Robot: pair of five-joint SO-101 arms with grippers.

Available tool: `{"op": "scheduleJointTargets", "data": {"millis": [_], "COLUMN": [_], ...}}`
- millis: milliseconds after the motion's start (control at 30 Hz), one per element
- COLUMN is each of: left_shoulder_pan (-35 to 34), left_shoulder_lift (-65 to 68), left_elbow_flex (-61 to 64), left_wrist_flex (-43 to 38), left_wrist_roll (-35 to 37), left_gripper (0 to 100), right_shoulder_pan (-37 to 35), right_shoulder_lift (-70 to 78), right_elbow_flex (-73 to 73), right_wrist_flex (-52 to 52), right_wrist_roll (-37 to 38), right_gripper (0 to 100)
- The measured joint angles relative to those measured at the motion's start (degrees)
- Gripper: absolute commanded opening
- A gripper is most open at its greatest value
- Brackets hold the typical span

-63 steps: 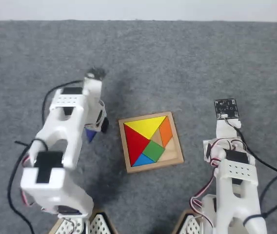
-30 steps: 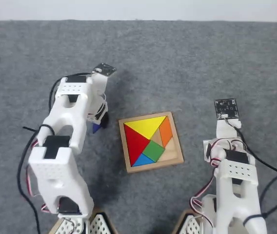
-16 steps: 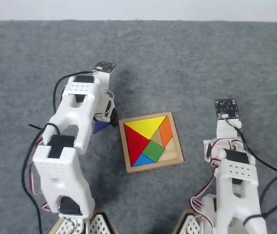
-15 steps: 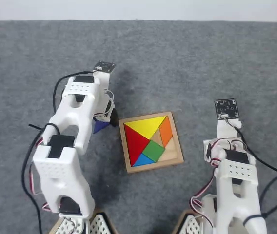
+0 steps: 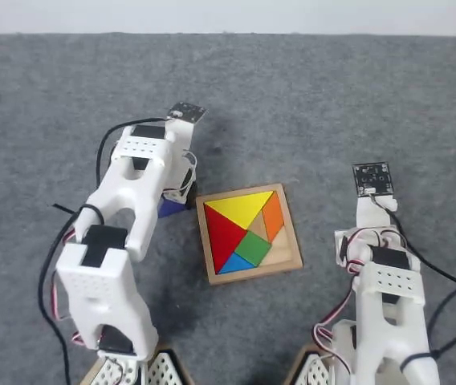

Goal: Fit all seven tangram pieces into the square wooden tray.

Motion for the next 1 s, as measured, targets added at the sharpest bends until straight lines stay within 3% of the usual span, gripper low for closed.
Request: {"op": "scheduleJointTargets", "data": {"millis": [300,700,867,1000], "left_shoulder_pan": [4.13,11.34,11.16,6.51], "left_shoulder_lift": [-11.43,-22.15,-22.95,-24.44], "left_elbow_flex": [7.30,23.30,23.30,21.63], "left_wrist_flex": [6.51,4.13,3.52,3.52], "left_wrist_roll": [-1.41,-2.02,-2.11,-3.43], "left_gripper": [10,10,16,16], "right_shoulder_pan": [-0.09,-0.18,-0.09,0.00], "right_shoulder_lift": [0.00,0.00,0.00,0.00], "right_elbow_flex": [0.00,0.00,0.00,0.00], "right_wrist_flex": [0.00,0.00,0.00,0.00], "right_wrist_roll": [0.00,0.00,0.00,0.00], "right_gripper": [0.6,0.6,0.6,0.6]}}
